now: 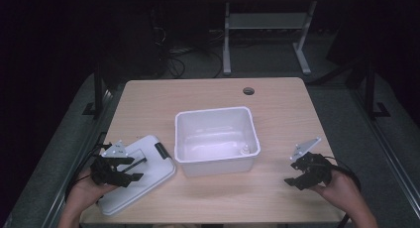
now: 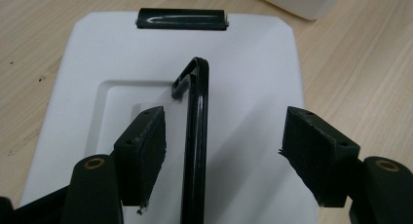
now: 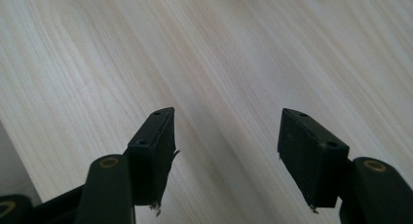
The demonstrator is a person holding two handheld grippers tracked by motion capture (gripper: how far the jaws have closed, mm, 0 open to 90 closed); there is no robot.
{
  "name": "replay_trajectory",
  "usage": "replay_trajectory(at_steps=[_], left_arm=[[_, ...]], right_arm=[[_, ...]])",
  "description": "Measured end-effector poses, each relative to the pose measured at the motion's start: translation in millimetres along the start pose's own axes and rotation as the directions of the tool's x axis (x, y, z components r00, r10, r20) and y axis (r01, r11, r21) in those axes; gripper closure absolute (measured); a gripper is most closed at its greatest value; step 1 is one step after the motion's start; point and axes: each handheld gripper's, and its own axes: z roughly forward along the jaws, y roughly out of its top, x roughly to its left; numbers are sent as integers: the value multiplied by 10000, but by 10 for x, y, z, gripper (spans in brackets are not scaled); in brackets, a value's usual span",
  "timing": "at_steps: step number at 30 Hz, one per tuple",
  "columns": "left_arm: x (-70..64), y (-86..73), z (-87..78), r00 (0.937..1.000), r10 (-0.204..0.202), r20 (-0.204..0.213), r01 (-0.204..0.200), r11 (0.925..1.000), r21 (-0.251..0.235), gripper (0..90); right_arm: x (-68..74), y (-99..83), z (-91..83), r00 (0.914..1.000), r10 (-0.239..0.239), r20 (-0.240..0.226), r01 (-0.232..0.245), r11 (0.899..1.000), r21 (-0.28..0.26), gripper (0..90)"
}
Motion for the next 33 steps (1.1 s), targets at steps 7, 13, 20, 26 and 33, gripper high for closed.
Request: replay_trajectory(at_steps=[7,13,20,26,33], left_arm=[[19,29,15,10000,7,-27,-6,9999,170,336],[26,33,32,9999,86,-117,-82,9993,376,370],[60,27,19,9988,293,-389,-273,9983,515,515],[102,44,27,9966,540,-617,-480,9943,957,654],[180,73,17,9959,687,-582,-614,9910,1187,757]], right_arm=[[37,-159,48,9993,309,206,-299,9985,-466,369],[95,-263,43,9987,388,343,-355,9953,-897,365],[149,-323,48,9976,480,503,-417,9918,-1205,354],[178,-373,96,9965,647,521,-575,9898,-1302,351],[195,-367,124,9968,624,497,-554,9896,-1324,351]])
